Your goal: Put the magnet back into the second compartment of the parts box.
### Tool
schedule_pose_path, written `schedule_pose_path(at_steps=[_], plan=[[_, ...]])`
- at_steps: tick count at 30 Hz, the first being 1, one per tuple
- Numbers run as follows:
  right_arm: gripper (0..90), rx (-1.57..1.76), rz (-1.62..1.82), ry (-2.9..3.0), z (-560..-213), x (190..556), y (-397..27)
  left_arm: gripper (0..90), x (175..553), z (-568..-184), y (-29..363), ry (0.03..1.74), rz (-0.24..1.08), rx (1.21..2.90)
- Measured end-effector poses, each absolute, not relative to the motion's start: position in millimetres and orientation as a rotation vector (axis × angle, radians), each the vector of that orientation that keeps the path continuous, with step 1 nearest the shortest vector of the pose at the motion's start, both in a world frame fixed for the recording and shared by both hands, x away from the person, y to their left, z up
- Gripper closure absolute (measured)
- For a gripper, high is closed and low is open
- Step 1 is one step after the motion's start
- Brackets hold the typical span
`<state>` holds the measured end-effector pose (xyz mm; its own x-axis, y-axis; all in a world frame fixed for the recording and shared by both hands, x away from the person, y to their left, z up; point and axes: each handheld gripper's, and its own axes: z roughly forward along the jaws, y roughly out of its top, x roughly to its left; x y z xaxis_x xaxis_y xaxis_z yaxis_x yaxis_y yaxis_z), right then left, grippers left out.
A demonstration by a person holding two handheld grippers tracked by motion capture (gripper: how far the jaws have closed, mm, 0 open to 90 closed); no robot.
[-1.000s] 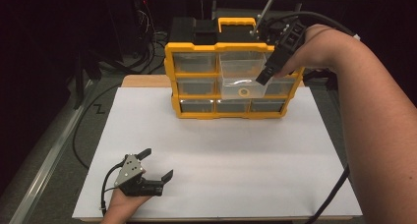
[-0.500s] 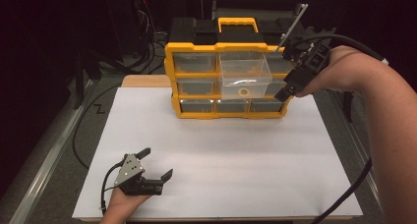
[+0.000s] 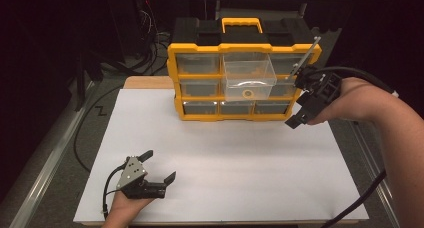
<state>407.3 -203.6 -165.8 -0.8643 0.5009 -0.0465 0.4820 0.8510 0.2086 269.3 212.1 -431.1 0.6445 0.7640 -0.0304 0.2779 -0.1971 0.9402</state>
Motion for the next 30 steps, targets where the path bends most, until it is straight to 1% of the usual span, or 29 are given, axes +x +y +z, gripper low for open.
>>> schedule_pose_path(at_steps=[1,4,5,7,8,9,10,11,12,13,14,18,19,22,28,29,30], plan=[[17.7,0.779,0.291,2.927,-166,407,-204,0.2,269,-431,212,0.843,0.552,1.765],[14.9,0.785,0.306,2.928,-182,405,-205,0.2,269,-431,213,0.842,0.551,1.768],[14.9,0.785,0.306,2.928,-182,405,-205,0.2,269,-431,213,0.842,0.55,1.768],[11.9,0.788,0.31,2.936,-196,403,-205,0.3,270,-431,212,0.841,0.548,1.768],[11.9,0.788,0.31,2.936,-196,403,-205,0.3,270,-431,212,0.84,0.548,1.769],[8.2,0.791,0.308,2.938,-207,402,-206,0.2,270,-431,212,0.841,0.548,1.769],[8.2,0.791,0.308,2.938,-207,402,-206,0.2,270,-431,213,0.839,0.55,1.774],[5.9,0.797,0.306,2.936,-212,402,-206,0.3,269,-431,213,0.84,0.551,1.772],[1.3,0.801,0.3,2.936,-223,401,-206,0.2,269,-431,213,0.84,0.551,1.771],[1.3,0.801,0.3,2.936,-223,401,-206,0.2,269,-431,214,0.841,0.551,1.776],[0.3,0.813,0.291,2.929,-233,400,-206,0.2,269,-431,214,0.842,0.552,1.777],[0.3,0.831,0.288,2.912,-247,399,-207,0.2,269,-431,214,0.844,0.552,1.774],[0.3,0.833,0.283,2.916,-257,398,-209,0.2,269,-431,214,0.845,0.552,1.772],[0.3,0.834,0.281,2.916,-265,397,-209,0.2,269,-431,214,0.847,0.551,1.773],[0.3,0.847,0.271,2.918,-298,398,-213,0.2,269,-431,214,0.85,0.551,1.775],[0.4,0.854,0.258,2.92,-309,398,-213,0.2,269,-431,214,0.85,0.551,1.772],[0.4,0.854,0.258,2.92,-309,398,-213,0.2,269,-431,214,0.849,0.551,1.776]])
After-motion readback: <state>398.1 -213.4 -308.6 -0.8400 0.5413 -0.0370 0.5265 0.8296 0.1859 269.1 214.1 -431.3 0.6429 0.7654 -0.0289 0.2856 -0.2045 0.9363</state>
